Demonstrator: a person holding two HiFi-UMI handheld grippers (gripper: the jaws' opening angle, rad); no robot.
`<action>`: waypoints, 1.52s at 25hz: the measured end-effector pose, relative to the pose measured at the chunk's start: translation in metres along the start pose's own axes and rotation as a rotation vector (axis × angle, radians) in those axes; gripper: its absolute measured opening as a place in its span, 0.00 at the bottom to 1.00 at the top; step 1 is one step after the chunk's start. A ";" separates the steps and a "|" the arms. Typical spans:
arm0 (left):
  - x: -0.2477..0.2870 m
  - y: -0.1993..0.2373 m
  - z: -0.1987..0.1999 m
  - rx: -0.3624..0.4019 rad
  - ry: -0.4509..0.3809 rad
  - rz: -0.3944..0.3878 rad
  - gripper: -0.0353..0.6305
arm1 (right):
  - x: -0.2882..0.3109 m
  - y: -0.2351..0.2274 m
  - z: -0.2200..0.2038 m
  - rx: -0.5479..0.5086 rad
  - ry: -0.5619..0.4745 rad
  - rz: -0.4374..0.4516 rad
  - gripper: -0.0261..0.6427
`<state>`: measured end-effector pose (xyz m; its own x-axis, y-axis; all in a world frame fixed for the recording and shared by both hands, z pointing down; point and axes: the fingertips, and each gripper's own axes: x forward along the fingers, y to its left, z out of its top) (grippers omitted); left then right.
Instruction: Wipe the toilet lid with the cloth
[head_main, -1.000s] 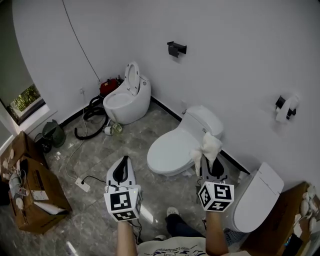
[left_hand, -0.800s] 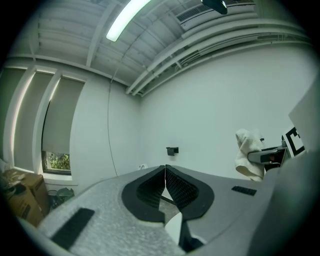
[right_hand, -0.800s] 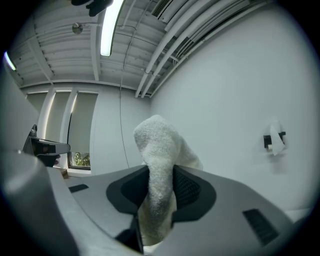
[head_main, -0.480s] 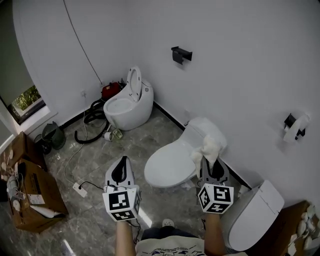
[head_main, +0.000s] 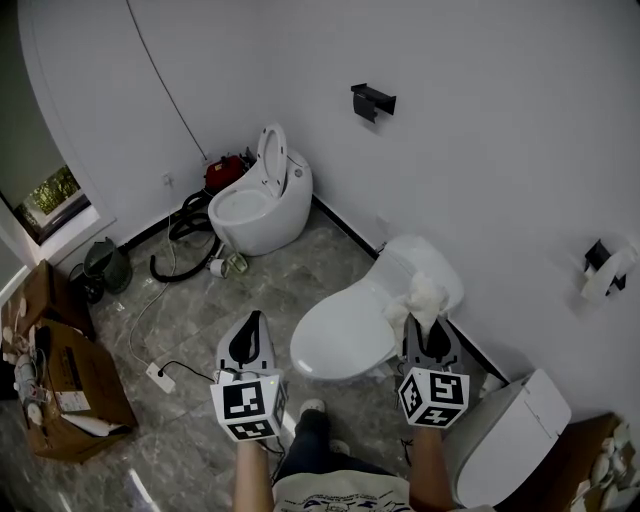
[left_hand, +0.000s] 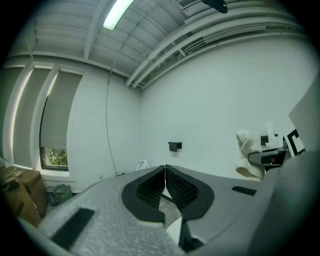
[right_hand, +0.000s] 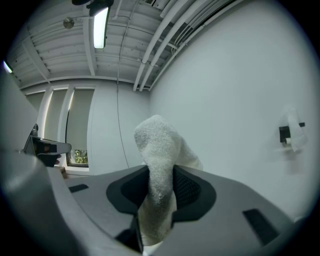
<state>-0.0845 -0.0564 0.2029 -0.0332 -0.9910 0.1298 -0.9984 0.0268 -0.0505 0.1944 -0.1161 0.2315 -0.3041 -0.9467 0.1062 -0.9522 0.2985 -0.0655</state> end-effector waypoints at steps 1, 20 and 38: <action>0.007 0.002 -0.001 -0.002 0.003 -0.003 0.07 | 0.006 0.000 -0.001 -0.002 0.004 -0.003 0.21; 0.187 0.044 -0.009 0.010 0.047 -0.123 0.07 | 0.161 0.000 -0.016 -0.010 0.071 -0.099 0.21; 0.254 0.047 -0.064 -0.018 0.183 -0.135 0.07 | 0.226 -0.012 -0.062 -0.016 0.192 -0.091 0.21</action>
<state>-0.1430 -0.2986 0.2972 0.0948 -0.9454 0.3119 -0.9949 -0.1007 -0.0028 0.1355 -0.3257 0.3180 -0.2159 -0.9298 0.2982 -0.9758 0.2166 -0.0312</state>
